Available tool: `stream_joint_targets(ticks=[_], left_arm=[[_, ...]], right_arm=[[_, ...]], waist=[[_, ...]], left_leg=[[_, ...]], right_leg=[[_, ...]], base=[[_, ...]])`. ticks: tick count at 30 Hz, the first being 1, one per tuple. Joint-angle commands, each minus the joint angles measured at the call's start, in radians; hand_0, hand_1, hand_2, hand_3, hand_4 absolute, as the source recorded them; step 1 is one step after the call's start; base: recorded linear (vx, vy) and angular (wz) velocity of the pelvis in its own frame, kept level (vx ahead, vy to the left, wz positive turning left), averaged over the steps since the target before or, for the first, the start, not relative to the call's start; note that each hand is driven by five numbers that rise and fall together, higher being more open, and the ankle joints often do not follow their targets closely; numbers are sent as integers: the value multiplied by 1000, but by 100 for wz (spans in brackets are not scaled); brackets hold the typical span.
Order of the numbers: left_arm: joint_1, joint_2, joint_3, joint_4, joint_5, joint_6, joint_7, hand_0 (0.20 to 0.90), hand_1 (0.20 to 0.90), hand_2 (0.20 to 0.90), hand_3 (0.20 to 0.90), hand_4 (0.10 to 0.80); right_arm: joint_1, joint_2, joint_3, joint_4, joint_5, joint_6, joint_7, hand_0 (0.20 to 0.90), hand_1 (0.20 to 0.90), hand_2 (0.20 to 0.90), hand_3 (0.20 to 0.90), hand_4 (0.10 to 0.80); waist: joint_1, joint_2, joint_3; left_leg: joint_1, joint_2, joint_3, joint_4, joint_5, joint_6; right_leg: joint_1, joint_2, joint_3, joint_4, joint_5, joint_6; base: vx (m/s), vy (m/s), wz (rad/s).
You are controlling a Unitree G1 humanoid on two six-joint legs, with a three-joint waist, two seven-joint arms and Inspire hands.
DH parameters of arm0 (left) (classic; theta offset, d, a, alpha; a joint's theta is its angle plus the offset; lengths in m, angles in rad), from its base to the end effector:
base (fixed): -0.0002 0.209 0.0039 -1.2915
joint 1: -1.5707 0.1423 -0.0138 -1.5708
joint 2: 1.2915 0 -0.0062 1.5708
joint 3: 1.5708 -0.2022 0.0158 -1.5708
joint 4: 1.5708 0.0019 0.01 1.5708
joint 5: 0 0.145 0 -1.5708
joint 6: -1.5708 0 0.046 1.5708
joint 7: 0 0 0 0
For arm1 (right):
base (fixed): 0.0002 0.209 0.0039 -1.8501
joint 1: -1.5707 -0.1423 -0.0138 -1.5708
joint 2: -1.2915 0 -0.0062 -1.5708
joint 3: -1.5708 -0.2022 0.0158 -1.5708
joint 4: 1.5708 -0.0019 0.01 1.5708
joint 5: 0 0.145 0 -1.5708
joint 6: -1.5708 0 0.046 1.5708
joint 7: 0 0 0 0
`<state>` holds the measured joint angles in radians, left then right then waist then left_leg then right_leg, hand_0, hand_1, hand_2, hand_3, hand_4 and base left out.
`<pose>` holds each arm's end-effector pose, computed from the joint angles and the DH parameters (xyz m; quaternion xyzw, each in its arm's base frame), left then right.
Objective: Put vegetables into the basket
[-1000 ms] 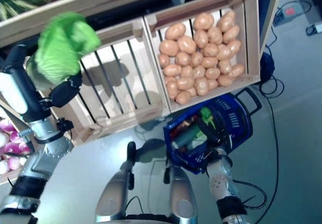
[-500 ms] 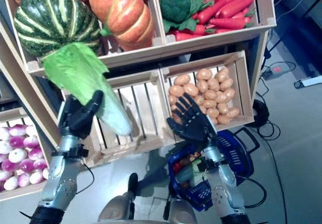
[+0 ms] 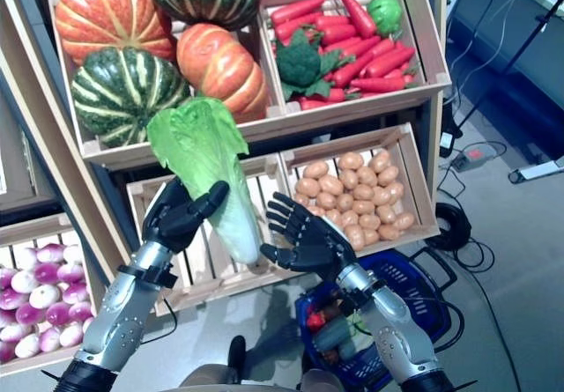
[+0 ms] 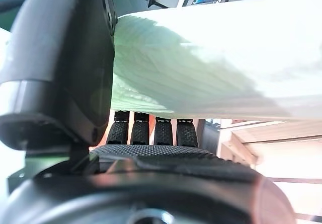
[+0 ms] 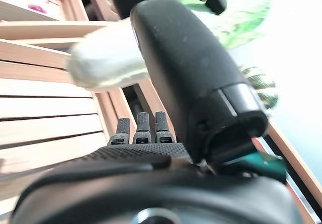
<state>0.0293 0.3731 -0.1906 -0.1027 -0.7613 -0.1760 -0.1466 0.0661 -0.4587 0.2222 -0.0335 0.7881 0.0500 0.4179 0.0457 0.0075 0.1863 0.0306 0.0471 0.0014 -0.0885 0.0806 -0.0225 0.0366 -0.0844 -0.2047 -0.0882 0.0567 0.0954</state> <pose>0.2011 0.1866 0.0461 -0.2009 -0.0797 -0.1542 0.9641 0.1906 -0.2008 0.0193 0.1843 0.0686 0.2903 0.9365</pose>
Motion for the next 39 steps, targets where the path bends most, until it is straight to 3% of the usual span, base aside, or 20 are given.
stream_joint_targets(ticks=[1,10,25,39], left_arm=[[-91,37,-12,-89,1,-84,-41,300,300,300,300,400],[-88,32,-60,-105,-38,-98,-64,300,300,300,300,400],[-103,48,-126,-121,4,-45,-159,300,300,300,300,400],[-110,97,-82,-127,35,-39,-148,300,300,300,300,400]], right_arm=[[-35,6,53,-87,65,12,58,900,900,900,900,800],[-21,29,126,-16,132,137,102,900,900,900,900,800],[-64,42,160,-27,160,120,72,900,900,900,900,800],[-70,-28,69,-119,215,105,30,900,900,900,900,800]], waist=[[13,-51,-136],[11,-51,-149],[10,-44,-168],[1,-40,-174]], left_leg=[[16,-25,-3,1,-61,-23],[28,-23,-3,1,-69,-21],[33,-24,-3,1,-72,-15],[27,-21,7,1,-71,-11]], right_leg=[[51,-32,-19,14,-8,4],[60,-36,-19,10,-7,9],[63,-37,-7,7,-6,13],[52,-37,6,7,1,18]], base=[[39,11,1],[4,2,0],[0,0,0],[0,0,0]])
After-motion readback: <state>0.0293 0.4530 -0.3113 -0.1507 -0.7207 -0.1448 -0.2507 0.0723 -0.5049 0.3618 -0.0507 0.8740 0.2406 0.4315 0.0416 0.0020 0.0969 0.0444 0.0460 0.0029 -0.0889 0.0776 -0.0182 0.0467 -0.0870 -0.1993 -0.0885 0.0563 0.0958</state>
